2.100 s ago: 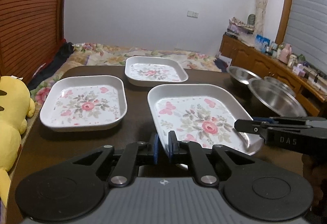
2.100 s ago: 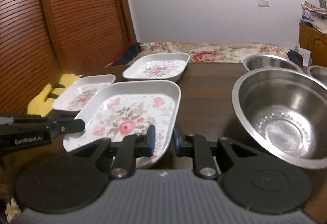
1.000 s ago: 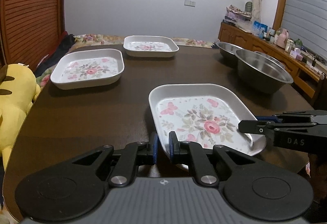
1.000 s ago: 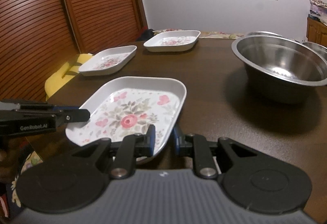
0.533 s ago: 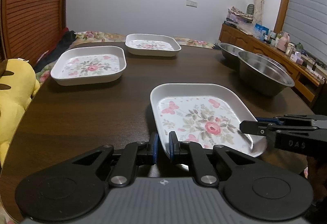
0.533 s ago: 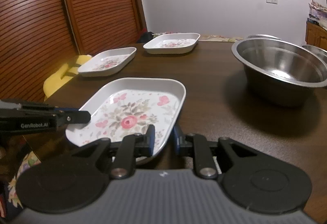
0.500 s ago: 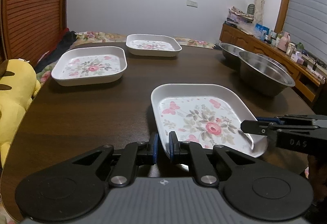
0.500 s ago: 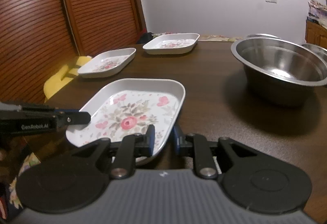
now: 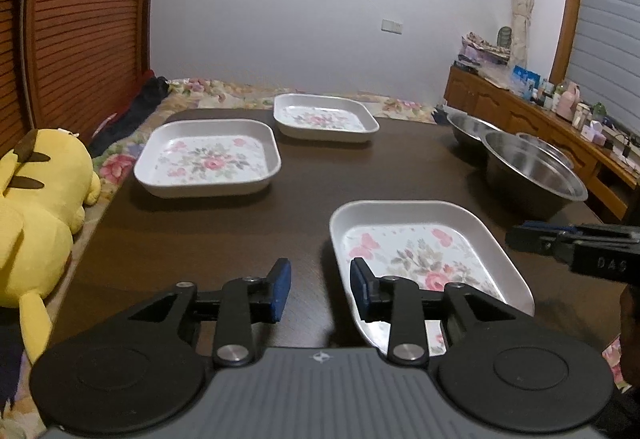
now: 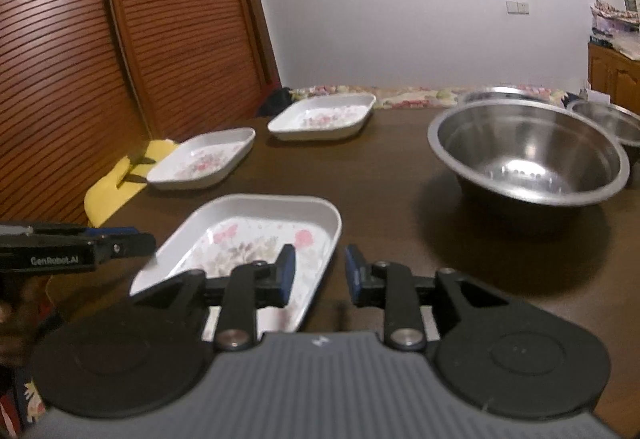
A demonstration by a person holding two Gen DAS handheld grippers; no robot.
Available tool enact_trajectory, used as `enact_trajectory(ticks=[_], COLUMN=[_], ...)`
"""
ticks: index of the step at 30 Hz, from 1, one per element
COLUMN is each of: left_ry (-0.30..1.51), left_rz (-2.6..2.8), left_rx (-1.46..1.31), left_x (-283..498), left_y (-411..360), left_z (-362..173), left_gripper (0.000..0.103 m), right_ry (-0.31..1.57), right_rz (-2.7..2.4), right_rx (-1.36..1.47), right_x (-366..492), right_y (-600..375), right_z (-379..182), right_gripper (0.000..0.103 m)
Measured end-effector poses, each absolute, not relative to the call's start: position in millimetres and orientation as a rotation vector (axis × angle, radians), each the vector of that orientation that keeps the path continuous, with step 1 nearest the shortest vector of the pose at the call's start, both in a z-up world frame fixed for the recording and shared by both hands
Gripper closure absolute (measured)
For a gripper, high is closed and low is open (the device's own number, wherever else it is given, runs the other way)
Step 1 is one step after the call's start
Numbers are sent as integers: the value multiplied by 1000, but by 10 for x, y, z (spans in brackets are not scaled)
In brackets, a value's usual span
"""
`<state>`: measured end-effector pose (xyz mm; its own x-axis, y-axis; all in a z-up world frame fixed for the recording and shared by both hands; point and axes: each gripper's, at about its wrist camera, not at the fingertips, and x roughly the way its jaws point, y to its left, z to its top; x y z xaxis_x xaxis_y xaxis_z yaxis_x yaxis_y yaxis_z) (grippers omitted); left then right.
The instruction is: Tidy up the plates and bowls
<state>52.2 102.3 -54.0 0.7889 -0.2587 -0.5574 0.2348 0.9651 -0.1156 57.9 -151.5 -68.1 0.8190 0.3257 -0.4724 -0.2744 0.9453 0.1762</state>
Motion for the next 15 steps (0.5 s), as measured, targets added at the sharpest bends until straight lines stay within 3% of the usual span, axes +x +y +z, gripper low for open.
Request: enact_trajectory(ticks=[10,15], left_ry=[545,520], left_rz=[-251,-254], left_rx=[4,18], left_x=[785,1016], left_y=[1214,1375], left_z=[-248,-127], left_gripper=[61,60], right_ry=[434,441], right_rz=[400,462], right_rx=[50,16], right_x=[866,1081], right_y=[-1308,-1067], right_z=[-285,-167], right_gripper=[67,57])
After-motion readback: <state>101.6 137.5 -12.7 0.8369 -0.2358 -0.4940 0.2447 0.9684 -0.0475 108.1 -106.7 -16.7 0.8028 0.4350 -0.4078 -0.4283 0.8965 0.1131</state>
